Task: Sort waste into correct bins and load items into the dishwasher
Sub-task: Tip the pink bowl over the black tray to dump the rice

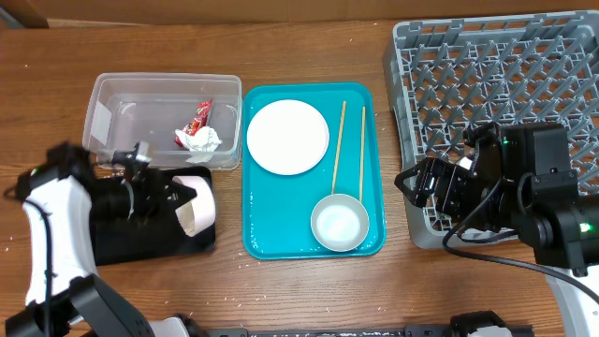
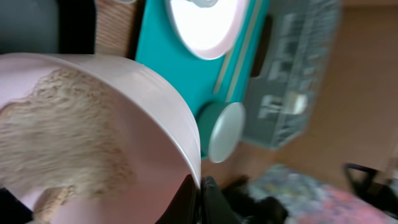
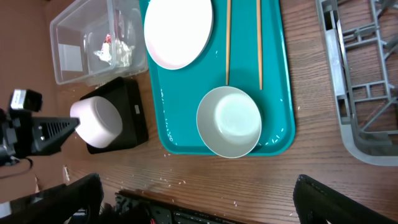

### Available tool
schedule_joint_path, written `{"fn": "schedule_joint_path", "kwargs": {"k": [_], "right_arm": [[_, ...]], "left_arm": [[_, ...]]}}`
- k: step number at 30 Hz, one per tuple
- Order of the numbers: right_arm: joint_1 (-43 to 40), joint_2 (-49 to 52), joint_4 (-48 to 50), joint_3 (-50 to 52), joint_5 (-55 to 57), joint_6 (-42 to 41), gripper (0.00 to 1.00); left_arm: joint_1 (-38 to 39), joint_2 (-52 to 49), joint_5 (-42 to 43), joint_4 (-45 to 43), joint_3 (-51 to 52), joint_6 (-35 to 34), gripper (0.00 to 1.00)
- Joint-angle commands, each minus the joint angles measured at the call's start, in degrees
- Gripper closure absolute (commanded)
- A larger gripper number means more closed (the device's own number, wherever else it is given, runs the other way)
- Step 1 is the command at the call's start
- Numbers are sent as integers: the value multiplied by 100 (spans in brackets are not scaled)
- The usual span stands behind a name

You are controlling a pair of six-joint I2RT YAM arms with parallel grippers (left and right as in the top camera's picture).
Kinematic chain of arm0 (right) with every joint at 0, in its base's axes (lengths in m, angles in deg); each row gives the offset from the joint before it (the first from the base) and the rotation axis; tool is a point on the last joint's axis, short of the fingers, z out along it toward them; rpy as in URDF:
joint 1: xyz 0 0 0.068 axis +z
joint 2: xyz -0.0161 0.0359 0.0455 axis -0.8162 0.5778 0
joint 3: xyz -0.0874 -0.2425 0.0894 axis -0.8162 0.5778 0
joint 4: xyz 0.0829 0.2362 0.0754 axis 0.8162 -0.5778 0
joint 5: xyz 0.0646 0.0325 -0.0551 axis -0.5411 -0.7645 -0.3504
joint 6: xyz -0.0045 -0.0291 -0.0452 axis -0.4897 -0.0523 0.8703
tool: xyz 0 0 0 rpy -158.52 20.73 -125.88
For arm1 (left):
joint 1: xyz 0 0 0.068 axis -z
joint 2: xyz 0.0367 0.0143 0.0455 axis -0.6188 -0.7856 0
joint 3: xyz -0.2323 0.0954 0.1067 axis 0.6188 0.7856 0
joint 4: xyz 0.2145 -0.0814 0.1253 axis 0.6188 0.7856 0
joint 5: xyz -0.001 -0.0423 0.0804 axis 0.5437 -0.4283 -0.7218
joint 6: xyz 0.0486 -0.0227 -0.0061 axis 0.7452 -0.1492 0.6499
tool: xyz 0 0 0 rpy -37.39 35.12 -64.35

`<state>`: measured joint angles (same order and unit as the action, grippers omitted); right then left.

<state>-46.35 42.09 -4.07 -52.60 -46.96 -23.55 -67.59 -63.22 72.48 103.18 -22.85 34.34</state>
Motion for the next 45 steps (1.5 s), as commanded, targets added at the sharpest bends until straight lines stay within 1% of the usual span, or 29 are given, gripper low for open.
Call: {"fn": "schedule_joint_path", "kwargs": {"k": [1, 4, 7, 15, 17, 19, 20, 21, 22, 23, 24, 25, 26, 27, 28, 29, 30, 31, 32, 33, 35, 37, 39, 41, 42, 43, 44, 45], "right_arm": [[31, -9, 20, -85, 37, 31, 0], [31, -9, 17, -85, 37, 31, 0], [31, -9, 17, -85, 35, 31, 0], [31, -9, 15, -85, 35, 31, 0], [31, -9, 13, -85, 35, 31, 0], [31, -9, 17, -85, 35, 31, 0], [31, -9, 15, -85, 35, 31, 0], [31, -9, 13, -85, 35, 28, 0], [31, -9, 11, -85, 33, 31, 0], [31, -9, 11, -85, 35, 28, 0], [31, -9, 13, -85, 35, 28, 0], [31, -9, 17, -85, 35, 31, 0], [31, -9, 15, -85, 35, 31, 0], [31, -9, 11, -85, 35, 31, 0], [31, -9, 9, -85, 33, 31, 0], [31, -9, 7, -85, 33, 28, 0], [31, -9, 11, -85, 33, 24, 0], [31, -9, 15, -85, 33, 13, 0], [31, -9, 15, -85, 33, 13, 0], [31, -9, 11, -85, 33, 13, 0], [31, -9, 4, -85, 33, 13, 0], [31, -9, 11, -85, 33, 13, 0], [31, -9, 17, -85, 33, 13, 0], [31, -9, 20, -85, 33, 13, 0], [31, -9, 22, -85, 35, 13, 0], [31, -9, 22, -85, 33, 13, 0], [31, -9, 31, -85, 33, 13, 0], [31, -9, 37, -85, 35, 13, 0]], "left_arm": [[-717, -144, 1851, 90, 398, 1432, 96], [-1196, -238, 2253, 210, 490, 1698, 96], [-1464, -297, 2424, 201, 487, 1700, 96], [-1563, -361, 2533, 208, 487, 1740, 96], [-1563, -361, 2430, -35, 487, 1768, 96], [-1563, -361, 2238, -321, 487, 1071, 96], [-1563, -361, 2332, -254, 487, 876, 96], [-1563, -358, 2616, -120, 487, 1045, 96], [-1563, -358, 2758, -125, 487, 1364, 96], [-1567, -361, 2658, -337, 487, 1447, 96], [-1567, -374, 2299, -713, 487, 1069, 96], [-1567, -385, 1998, -940, 487, 450, 96], [-1567, -393, 1956, -920, 487, 105, 96], [-1567, -393, 2321, -719, 487, 291, 96], [-1567, -391, 2756, -509, 487, 756, 96], [-1567, -391, 2964, -452, 487, 1217, 96], [-1569, -398, 2826, -658, 487, 1263, 96], [-1569, -417, 2549, -929, 487, 839, 96], [-1569, -435, 2363, -1021, 487, 273, 96], [-1569, -435, 2417, -918, 487, 166, 96], [-1561, -417, 2887, -446, 479, 793, 96], [-1558, -413, 2894, -184, 474, 1152, 96], [-1561, -413, 2664, -164, 474, 1176, 96], [-1561, -413, 2660, -7, 474, 1224, 96], [-1561, -413, 2594, -66, 466, 1419, 96], [-1569, -413, 2293, -343, 457, 1399, 96], [-1574, -424, 1864, -673, 457, 879, 96], [-1572, -426, 1537, -835, 457, 122, 96]]}}
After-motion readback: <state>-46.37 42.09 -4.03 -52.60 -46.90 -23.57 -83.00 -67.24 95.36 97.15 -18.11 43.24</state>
